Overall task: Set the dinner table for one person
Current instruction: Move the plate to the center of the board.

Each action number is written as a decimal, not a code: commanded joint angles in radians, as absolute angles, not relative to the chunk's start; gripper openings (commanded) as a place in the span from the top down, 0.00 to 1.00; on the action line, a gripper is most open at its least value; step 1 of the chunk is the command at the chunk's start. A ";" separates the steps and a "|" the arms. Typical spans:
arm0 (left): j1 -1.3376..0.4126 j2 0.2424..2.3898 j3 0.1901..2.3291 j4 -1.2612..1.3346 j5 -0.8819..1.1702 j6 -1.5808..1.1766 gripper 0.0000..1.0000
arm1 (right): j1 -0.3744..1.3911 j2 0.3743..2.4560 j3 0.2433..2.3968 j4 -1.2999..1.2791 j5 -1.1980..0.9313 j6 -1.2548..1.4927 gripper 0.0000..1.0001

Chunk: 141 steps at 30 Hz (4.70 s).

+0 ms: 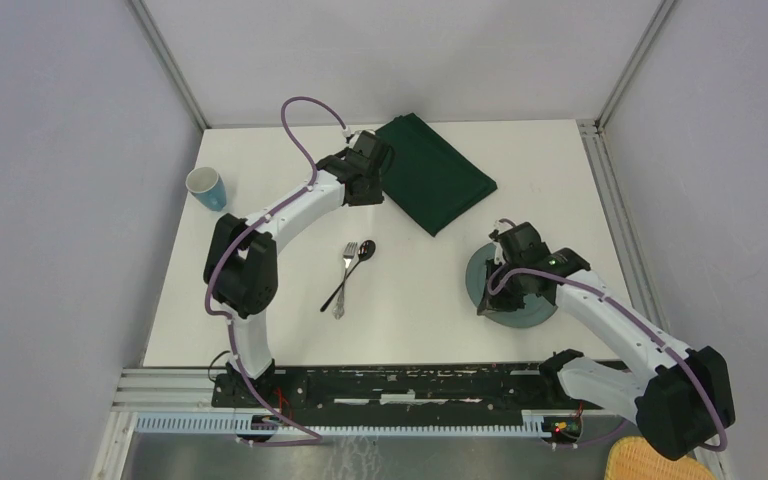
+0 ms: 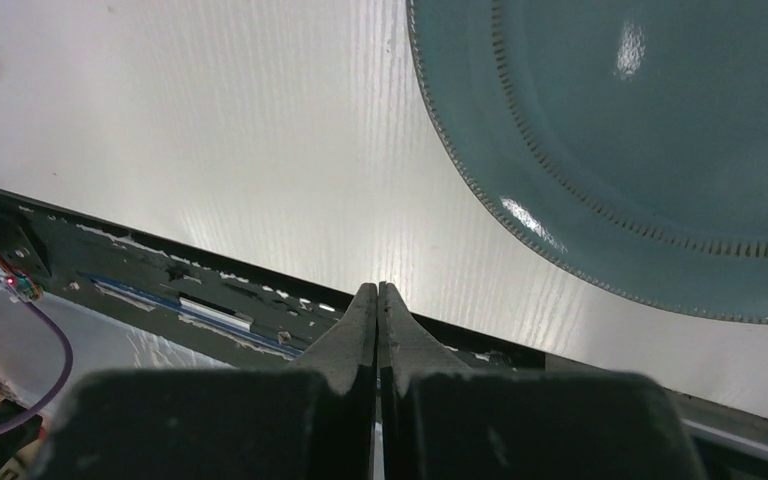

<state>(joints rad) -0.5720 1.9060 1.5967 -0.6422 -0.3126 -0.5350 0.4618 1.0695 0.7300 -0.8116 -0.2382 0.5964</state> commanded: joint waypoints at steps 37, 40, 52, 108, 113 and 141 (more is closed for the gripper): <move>-0.547 1.776 1.529 -0.619 -0.276 -0.491 0.62 | 0.477 1.158 0.571 -0.750 -0.014 0.791 1.00; -0.546 1.778 1.530 -0.619 -0.272 -0.492 0.62 | 0.476 1.150 0.564 -0.736 -0.006 0.800 1.00; -0.546 1.778 1.529 -0.621 -0.274 -0.488 0.62 | 0.477 1.181 0.566 -0.699 0.054 0.826 1.00; -0.545 1.828 1.552 -0.620 -0.256 -0.486 0.63 | 0.206 1.499 0.809 -0.552 0.144 0.731 1.00; -0.544 1.830 1.551 -0.620 -0.261 -0.481 0.63 | 0.170 1.551 0.847 -0.541 0.142 0.723 1.00; -0.542 1.845 1.564 -0.627 -0.264 -0.479 0.63 | -0.097 1.696 1.004 -0.538 0.095 0.666 1.00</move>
<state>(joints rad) -0.5491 1.8404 1.5219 -0.6422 -0.2573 -0.5079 -0.0883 1.6707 0.9653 -0.5690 0.0639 0.6884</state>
